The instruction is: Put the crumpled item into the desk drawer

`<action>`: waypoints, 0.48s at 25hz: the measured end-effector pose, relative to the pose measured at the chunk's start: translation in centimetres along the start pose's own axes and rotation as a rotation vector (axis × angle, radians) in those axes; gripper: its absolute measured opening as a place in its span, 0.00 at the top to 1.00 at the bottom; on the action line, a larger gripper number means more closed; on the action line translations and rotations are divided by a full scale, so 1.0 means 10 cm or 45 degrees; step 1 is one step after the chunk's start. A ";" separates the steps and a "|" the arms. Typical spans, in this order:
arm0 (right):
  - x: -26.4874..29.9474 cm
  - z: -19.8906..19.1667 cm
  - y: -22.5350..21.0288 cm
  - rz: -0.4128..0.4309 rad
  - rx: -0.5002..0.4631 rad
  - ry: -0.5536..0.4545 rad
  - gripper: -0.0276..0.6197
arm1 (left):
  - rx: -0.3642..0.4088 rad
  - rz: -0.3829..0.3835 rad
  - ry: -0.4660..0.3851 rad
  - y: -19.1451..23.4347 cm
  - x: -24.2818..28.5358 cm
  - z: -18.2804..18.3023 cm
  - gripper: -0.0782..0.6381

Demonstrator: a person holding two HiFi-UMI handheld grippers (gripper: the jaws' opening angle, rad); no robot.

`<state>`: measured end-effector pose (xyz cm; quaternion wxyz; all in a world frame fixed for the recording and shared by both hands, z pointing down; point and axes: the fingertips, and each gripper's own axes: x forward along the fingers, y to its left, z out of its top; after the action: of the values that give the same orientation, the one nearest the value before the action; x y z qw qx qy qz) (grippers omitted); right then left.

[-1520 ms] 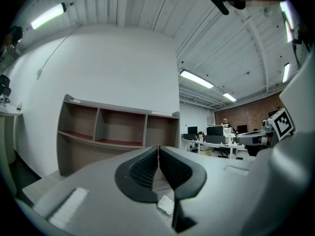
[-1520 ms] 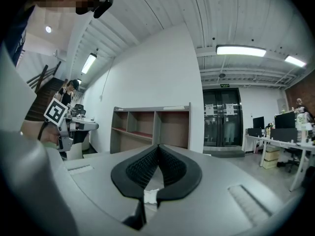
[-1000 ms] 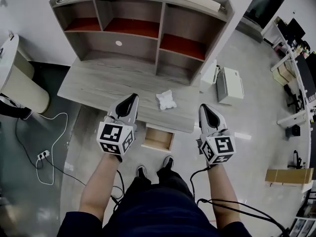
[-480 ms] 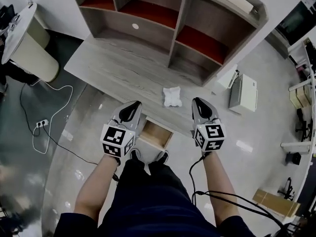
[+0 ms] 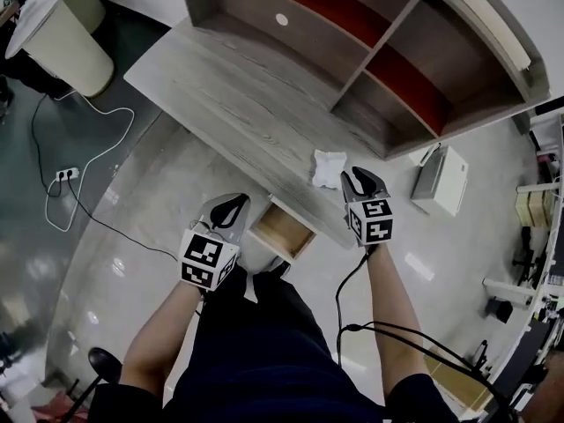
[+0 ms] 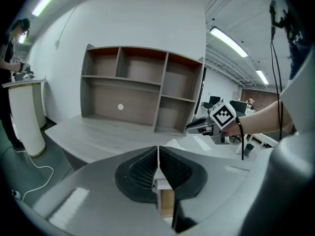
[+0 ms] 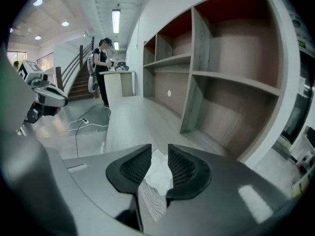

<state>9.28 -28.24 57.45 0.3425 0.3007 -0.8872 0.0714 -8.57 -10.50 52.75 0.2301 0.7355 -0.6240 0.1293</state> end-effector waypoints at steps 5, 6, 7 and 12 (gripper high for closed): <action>0.48 -0.18 0.14 0.045 -0.103 0.144 0.80 | -0.082 0.079 0.028 0.31 -0.15 -0.25 0.87; 0.55 -0.22 0.15 0.049 -0.116 0.168 0.80 | -0.093 0.094 0.031 0.36 -0.19 -0.28 0.87; 0.61 -0.25 0.16 0.052 -0.124 0.189 0.79 | -0.102 0.107 0.033 0.41 -0.22 -0.30 0.87; 0.83 -0.40 0.14 0.036 -0.140 0.286 0.78 | -0.145 0.167 0.034 0.61 -0.35 -0.39 0.87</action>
<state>5.86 -29.79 66.04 0.4548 0.2590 -0.8499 0.0606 -14.85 -6.30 55.54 0.2708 0.6771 -0.6739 0.1184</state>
